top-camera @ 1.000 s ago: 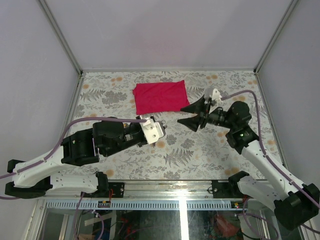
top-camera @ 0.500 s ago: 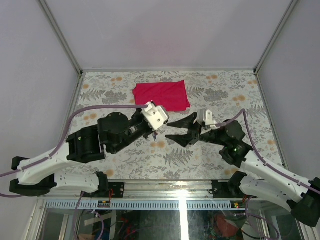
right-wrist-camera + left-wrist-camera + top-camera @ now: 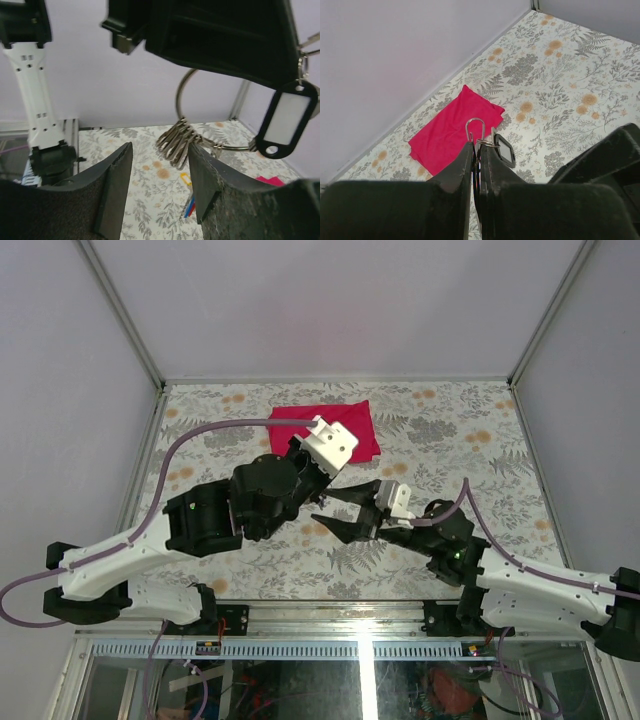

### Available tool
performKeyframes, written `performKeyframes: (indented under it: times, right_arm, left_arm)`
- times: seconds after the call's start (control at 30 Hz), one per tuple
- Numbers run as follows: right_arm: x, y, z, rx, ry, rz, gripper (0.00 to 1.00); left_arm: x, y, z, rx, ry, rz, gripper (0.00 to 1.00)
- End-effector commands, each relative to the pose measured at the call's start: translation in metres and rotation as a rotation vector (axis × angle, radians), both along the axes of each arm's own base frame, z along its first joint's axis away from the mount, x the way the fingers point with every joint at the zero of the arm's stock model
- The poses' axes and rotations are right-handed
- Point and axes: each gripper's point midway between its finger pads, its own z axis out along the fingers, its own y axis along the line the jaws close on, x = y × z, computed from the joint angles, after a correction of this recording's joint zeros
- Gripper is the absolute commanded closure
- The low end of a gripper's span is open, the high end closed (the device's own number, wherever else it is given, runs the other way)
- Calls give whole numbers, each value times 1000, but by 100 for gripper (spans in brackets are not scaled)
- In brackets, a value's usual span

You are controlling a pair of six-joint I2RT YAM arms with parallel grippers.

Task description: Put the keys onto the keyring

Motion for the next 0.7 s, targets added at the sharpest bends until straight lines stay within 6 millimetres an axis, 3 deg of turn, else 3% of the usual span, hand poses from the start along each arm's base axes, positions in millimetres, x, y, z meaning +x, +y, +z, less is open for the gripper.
performKeyframes:
  times: [0.0, 0.23, 0.67]
  right_arm:
    - [24, -3, 46, 156, -40, -138, 45]
    - [33, 6, 57, 239, -24, -151, 47]
    - [28, -6, 68, 271, -32, -153, 50]
  left_arm:
    - [6, 7, 28, -137, 0, 68, 100]
    - [8, 3, 28, -153, 9, 84, 100]
    - [13, 3, 23, -141, 9, 114, 100]
